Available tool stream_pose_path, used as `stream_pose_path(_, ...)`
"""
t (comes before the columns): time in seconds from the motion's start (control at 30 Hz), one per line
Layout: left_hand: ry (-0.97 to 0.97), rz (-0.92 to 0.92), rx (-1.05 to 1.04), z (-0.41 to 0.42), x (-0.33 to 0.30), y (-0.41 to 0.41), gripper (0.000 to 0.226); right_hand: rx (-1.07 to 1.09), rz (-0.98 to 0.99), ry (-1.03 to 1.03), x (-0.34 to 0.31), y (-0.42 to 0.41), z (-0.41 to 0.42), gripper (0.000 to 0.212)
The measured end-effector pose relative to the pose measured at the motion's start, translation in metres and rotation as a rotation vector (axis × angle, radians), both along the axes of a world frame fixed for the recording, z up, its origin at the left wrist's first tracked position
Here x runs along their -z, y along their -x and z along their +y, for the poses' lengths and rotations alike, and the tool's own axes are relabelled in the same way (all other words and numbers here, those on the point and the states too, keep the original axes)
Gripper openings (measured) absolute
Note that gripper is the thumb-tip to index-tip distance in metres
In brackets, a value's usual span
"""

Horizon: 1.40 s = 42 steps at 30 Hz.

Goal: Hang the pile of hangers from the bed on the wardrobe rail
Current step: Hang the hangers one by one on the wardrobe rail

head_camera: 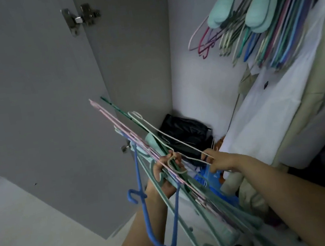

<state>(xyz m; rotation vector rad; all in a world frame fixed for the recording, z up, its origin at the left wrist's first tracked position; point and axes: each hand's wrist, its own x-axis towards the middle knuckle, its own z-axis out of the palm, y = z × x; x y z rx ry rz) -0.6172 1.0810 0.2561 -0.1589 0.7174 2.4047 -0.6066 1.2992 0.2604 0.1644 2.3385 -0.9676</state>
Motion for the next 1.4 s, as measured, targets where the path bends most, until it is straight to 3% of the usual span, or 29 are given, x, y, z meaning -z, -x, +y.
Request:
stream_pose_path(0.07,-0.055,0.009,0.087,0.006,-0.010,-0.005,0.045,0.045,-0.001,0.007,0.005,-0.002,0.008,0.046)
stream_pose_path(0.2,0.130,0.063,0.190,0.020,-0.025,0.019,0.032,0.048,-0.173,0.193,-0.014,-0.008,0.020,0.109)
stream_pose_path(0.3,0.157,0.227,0.371,0.019,-0.035,0.036,0.034,0.287,-0.025,0.341,-0.060,0.014,0.012,0.080)
stream_pose_path(0.4,0.164,0.179,0.435,0.016,-0.028,0.049,0.025,0.427,0.303,0.261,-0.104,0.057,-0.005,0.087)
stream_pose_path(0.47,0.251,0.088,0.418,0.014,-0.022,0.055,0.016,0.446,0.421,0.256,-0.125,0.082,-0.022,0.085)
stream_pose_path(0.53,0.240,0.073,0.465,0.014,-0.025,0.059,0.008,0.414,0.434,0.213,-0.143,0.106,-0.039,0.094)
stream_pose_path(0.63,0.367,0.153,0.453,0.015,-0.034,0.064,0.020,0.401,0.406,0.141,-0.154,0.135,-0.055,0.100)
stream_pose_path(0.77,0.507,0.082,0.451,-0.007,-0.029,0.087,0.032,0.456,0.466,0.189,-0.161,0.147,-0.059,0.076)
stream_pose_path(0.83,0.439,0.068,0.445,-0.018,-0.036,0.090,0.012,0.530,0.505,0.285,-0.165,0.147,-0.053,0.070)
stream_pose_path(0.87,0.432,0.027,0.400,-0.022,-0.028,0.098,0.013,0.571,0.526,0.331,-0.166,0.146,-0.049,0.069)
stream_pose_path(0.93,0.438,0.014,0.354,-0.032,-0.022,0.110,0.036,0.629,0.555,0.392,-0.169,0.141,-0.039,0.063)
stream_pose_path(1.0,0.439,0.042,0.360,-0.042,-0.027,0.114,0.019,0.656,0.559,0.398,-0.165,0.135,-0.029,0.054)
stream_pose_path(1.1,0.464,0.046,0.393,-0.052,-0.025,0.129,0.006,0.642,0.548,0.253,-0.154,0.124,-0.018,0.044)
stream_pose_path(1.13,0.487,0.041,0.351,-0.056,-0.025,0.135,0.013,0.611,0.526,0.169,-0.149,0.121,-0.017,0.045)
stream_pose_path(1.2,0.453,0.114,0.456,-0.063,-0.024,0.142,0.036,0.561,0.463,0.060,-0.140,0.113,-0.019,0.057)
stream_pose_path(1.27,0.420,0.196,0.557,-0.066,-0.036,0.146,0.016,0.556,0.434,0.031,-0.134,0.109,-0.022,0.062)
stream_pose_path(1.4,0.299,0.287,0.747,-0.067,-0.056,0.153,0.021,0.556,0.418,-0.080,-0.143,0.103,-0.029,0.061)
